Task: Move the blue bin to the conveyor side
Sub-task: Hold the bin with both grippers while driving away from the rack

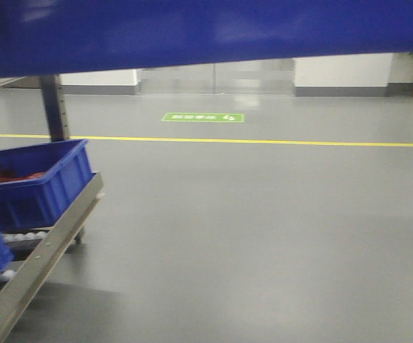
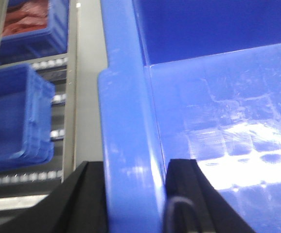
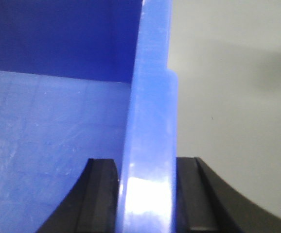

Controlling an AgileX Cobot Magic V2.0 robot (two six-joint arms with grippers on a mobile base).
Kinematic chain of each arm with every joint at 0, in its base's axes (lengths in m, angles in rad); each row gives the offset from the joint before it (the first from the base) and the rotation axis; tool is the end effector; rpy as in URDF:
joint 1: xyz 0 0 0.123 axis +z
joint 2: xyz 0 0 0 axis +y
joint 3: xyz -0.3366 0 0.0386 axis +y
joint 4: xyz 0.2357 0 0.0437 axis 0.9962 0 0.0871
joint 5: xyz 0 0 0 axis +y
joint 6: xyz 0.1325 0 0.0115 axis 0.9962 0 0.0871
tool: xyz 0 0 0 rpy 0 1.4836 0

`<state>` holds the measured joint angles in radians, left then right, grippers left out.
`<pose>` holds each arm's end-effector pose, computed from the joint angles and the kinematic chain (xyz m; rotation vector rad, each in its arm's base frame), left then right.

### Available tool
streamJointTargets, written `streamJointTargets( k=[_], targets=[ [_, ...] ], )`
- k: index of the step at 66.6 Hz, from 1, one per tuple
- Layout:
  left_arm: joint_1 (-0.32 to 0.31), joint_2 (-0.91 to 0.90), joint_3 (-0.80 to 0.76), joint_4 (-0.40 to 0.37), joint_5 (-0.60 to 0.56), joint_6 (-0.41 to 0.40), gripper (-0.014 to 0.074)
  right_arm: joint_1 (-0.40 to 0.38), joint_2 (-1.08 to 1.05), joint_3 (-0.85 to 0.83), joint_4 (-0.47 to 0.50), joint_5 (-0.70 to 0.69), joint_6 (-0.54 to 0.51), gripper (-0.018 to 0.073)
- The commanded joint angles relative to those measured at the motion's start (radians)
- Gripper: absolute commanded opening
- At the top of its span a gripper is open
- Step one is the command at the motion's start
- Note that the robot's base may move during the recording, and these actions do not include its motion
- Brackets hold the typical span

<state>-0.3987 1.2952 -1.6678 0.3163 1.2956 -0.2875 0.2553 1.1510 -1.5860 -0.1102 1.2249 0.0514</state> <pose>0.2325 -0.0547 0.4909 0.0935 2.3441 0.0721 0.1916 0.0358 0.4997 -0.2187 2.2566 0.0248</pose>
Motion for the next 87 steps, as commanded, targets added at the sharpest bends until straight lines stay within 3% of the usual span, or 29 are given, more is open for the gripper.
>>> streamJointTargets(
  k=[1,87],
  targets=[
    [-0.008,-0.017,-0.011,0.011,-0.075,0.018,-0.0016,-0.001,-0.022,-0.016,-0.004,-0.11,-0.016,-0.0075],
    [-0.008,-0.017,-0.011,0.011,-0.075,0.018,-0.0016,-0.001,-0.022,-0.016,-0.004,-0.11,-0.016,-0.0075]
  ],
)
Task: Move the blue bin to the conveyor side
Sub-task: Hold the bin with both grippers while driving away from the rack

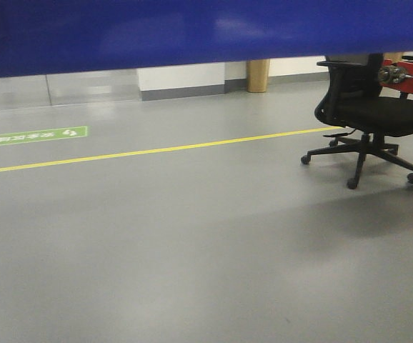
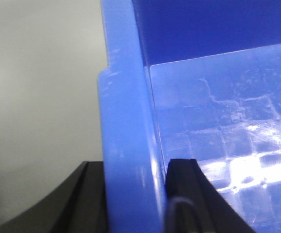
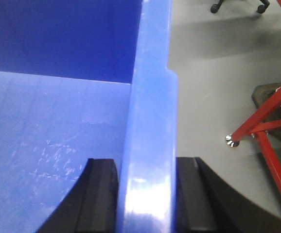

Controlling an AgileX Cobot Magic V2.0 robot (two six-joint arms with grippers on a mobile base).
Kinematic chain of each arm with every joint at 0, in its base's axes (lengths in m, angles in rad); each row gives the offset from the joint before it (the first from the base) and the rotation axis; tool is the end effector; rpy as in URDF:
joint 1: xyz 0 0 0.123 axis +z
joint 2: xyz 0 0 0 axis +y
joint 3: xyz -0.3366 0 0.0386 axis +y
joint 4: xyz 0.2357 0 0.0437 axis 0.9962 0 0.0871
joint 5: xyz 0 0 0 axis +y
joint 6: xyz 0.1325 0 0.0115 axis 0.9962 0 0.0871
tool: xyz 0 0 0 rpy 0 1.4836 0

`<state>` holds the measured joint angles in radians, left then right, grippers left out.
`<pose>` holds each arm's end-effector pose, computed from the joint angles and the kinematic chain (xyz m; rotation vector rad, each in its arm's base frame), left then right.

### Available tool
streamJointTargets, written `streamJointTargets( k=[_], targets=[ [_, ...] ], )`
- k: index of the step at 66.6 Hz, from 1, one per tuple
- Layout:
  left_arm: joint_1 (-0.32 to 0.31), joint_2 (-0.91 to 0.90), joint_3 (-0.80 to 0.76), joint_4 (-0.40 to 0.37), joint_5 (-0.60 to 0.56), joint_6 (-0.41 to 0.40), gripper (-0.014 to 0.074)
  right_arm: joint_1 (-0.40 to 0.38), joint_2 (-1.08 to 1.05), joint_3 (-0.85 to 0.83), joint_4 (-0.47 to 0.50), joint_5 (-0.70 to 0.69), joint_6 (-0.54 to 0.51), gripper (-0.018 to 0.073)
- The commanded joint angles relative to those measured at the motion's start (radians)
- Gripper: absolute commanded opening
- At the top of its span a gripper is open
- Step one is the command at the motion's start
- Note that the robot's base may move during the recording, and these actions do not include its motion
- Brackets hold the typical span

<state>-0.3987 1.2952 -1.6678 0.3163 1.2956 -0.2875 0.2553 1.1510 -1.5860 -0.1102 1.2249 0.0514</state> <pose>0.2325 -0.0547 0.4909 0.0935 2.3441 0.0721 0.1916 0.0358 0.4997 -0.2187 2.2566 0.0248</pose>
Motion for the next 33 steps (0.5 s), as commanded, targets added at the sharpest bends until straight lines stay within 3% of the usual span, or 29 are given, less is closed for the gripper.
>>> streamJointTargets(
  k=[1,33],
  targets=[
    [-0.008,-0.017,-0.011,0.011,-0.075,0.018,-0.0016,-0.001,-0.022,-0.016,-0.004,-0.11,-0.016,-0.0075],
    [-0.008,-0.017,-0.011,0.01,-0.075,0.018,-0.0016,-0.001,-0.022,-0.016,-0.004,-0.11,-0.016,-0.0075]
  ],
)
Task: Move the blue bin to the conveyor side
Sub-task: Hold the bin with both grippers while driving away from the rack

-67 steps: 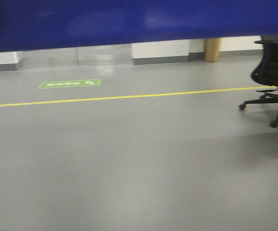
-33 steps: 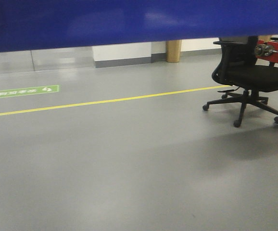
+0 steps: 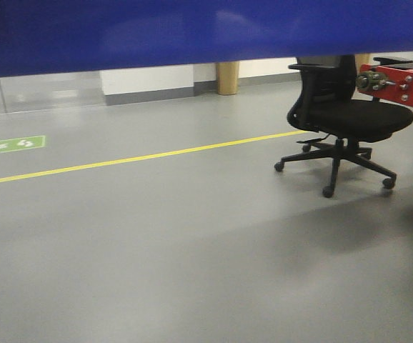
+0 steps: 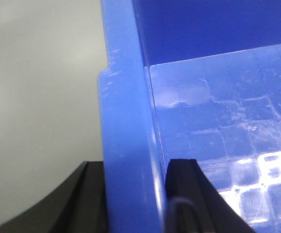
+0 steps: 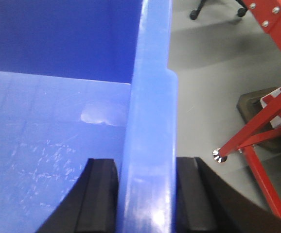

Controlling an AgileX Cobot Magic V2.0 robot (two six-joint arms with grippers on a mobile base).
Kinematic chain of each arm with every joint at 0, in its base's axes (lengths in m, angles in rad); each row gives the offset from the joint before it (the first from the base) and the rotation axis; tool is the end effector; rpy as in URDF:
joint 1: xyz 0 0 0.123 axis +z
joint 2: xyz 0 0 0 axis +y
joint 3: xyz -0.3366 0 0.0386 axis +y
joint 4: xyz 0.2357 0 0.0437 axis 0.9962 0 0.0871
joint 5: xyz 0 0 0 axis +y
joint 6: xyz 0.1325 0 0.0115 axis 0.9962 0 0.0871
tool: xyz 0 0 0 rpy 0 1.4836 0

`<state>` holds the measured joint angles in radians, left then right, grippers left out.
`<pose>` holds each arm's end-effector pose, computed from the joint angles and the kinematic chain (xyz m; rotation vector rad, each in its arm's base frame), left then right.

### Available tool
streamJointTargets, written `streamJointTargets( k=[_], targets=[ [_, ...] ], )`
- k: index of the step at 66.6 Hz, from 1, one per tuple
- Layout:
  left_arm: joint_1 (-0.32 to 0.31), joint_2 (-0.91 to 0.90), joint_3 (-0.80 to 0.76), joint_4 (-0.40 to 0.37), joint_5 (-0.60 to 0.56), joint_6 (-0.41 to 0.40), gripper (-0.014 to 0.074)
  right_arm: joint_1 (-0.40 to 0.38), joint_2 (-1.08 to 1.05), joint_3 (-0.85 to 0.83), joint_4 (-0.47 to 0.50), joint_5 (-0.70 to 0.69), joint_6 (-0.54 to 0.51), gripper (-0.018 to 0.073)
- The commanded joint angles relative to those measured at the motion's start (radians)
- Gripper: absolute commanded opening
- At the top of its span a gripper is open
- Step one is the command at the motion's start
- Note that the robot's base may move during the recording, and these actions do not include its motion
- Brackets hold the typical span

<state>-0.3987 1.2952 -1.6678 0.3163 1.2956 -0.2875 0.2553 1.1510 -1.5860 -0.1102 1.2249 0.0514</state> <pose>0.2325 -0.0547 0.4909 0.0935 2.3441 0.0721 0.1916 0.0358 0.4997 -0.2187 2.2566 0.0248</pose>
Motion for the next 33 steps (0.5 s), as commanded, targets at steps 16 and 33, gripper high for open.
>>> streamJointTargets(
  k=[16,33],
  targets=[
    [-0.008,-0.017,-0.011,0.01,-0.075,0.018,-0.0016,-0.001,-0.022,-0.016,-0.004,-0.11,-0.016,-0.0075],
    [-0.008,-0.017,-0.011,0.01,-0.075,0.018,-0.0016,-0.001,-0.022,-0.016,-0.004,-0.11,-0.016,-0.0075]
  ],
)
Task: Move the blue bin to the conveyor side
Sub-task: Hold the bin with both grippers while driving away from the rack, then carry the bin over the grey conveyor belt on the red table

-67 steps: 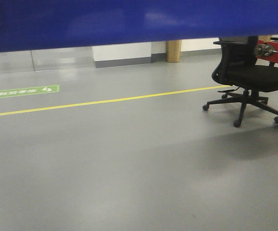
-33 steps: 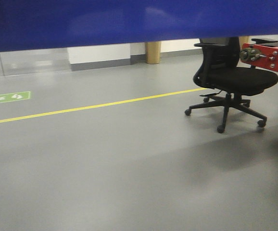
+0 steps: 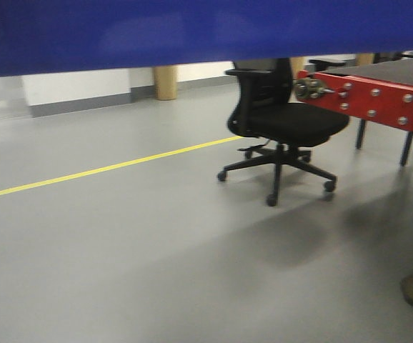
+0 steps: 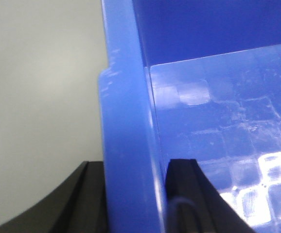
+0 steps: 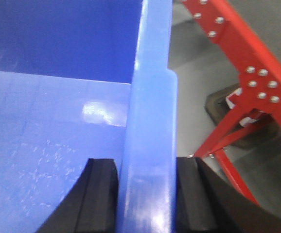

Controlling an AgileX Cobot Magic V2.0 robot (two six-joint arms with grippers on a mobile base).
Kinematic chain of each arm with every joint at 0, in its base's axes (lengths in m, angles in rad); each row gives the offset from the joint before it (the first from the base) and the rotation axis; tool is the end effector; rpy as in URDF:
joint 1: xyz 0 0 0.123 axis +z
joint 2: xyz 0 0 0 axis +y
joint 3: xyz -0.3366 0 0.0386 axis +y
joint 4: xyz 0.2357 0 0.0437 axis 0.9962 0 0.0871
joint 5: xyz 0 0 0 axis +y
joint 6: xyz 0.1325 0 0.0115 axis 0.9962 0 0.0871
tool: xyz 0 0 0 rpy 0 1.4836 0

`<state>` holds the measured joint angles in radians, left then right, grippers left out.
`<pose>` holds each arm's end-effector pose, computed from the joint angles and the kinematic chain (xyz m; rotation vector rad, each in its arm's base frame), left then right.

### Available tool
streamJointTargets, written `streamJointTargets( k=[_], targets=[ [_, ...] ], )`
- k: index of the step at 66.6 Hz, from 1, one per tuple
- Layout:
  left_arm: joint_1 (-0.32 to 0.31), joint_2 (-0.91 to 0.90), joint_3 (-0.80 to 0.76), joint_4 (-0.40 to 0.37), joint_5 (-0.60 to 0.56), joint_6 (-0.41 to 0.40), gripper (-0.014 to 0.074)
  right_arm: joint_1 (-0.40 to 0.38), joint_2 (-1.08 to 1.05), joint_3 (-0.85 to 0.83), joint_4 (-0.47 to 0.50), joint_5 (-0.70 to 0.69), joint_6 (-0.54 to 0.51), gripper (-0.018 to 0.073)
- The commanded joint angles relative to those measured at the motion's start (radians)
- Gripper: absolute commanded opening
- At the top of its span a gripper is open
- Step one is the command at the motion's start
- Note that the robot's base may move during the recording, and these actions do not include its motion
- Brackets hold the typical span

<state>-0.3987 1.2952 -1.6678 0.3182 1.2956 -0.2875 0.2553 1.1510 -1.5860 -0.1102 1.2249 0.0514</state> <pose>0.2325 -0.0545 0.4909 0.0932 2.3435 0.0744 0.1916 0.0358 0.4997 -0.2187 2.2566 0.0248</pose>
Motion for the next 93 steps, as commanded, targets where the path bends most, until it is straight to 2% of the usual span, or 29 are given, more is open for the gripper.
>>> streamJointTargets(
  k=[1,39,79,93],
  targets=[
    [-0.008,-0.017,-0.011,0.009,-0.075,0.018,-0.0016,-0.001,-0.022,-0.016,-0.004,-0.11,-0.016,-0.0075],
    [-0.008,-0.017,-0.011,0.014,-0.075,0.018,-0.0016,-0.001,-0.022,-0.016,-0.004,-0.11,-0.016,-0.0075],
    [-0.008,-0.017,-0.011,0.104,-0.075,0.018,-0.0016,-0.001,-0.022,-0.016,-0.004,-0.111,-0.016,-0.0075],
    [-0.008,-0.017,-0.011,0.111,-0.075,0.018,-0.0016,-0.001,-0.022,-0.016,-0.004,-0.111,-0.016,-0.0075]
  ],
)
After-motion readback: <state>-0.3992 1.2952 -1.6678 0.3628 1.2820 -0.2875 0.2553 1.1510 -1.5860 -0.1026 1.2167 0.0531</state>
